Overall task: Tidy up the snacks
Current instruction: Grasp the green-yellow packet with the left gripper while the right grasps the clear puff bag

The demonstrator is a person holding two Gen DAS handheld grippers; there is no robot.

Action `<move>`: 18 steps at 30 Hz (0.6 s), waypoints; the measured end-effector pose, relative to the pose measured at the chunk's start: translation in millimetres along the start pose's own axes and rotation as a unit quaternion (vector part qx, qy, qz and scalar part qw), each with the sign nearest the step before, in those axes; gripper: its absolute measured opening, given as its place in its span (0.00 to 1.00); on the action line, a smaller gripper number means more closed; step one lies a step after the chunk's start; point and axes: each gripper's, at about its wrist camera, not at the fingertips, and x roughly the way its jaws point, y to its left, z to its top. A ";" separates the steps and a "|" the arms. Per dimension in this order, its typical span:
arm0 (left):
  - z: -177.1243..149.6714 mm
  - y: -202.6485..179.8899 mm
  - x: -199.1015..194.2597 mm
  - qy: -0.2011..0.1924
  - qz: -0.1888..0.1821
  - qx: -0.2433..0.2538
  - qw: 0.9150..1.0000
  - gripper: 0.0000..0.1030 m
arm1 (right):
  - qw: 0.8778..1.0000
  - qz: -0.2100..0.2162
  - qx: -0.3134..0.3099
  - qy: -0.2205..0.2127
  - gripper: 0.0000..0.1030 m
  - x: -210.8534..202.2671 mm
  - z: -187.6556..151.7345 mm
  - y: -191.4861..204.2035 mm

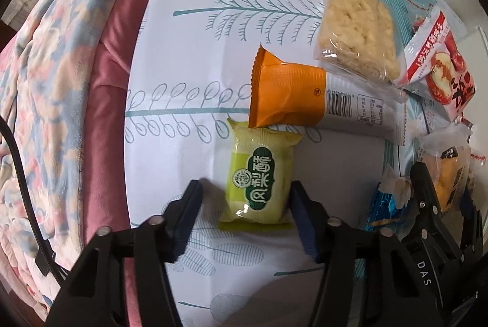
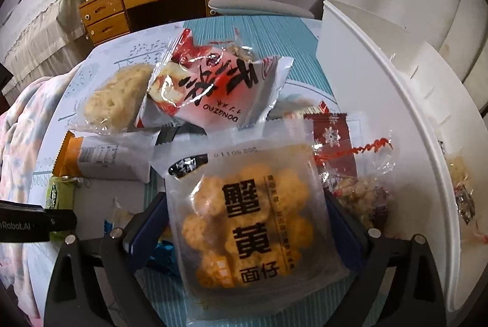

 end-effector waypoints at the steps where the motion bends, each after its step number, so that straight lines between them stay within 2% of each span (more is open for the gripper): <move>1: -0.6 -1.3 -1.6 0.000 0.000 -0.002 1.000 0.48 | 1.000 -0.002 0.001 0.000 0.91 -0.2 0.2 -0.5; 3: -0.9 -2.2 -3.9 -0.001 0.000 -0.006 1.000 0.39 | 1.000 -0.002 0.003 0.001 0.88 -1.5 0.2 -1.4; 11: -7.2 -3.6 -5.5 0.008 -0.001 -0.012 1.000 0.36 | 0.999 0.028 0.018 0.031 0.81 -4.4 -0.3 -10.2; 18: -24.8 -0.5 -6.9 0.040 -0.023 -0.026 0.999 0.35 | 0.993 0.055 0.055 0.089 0.80 -8.2 -7.0 -13.7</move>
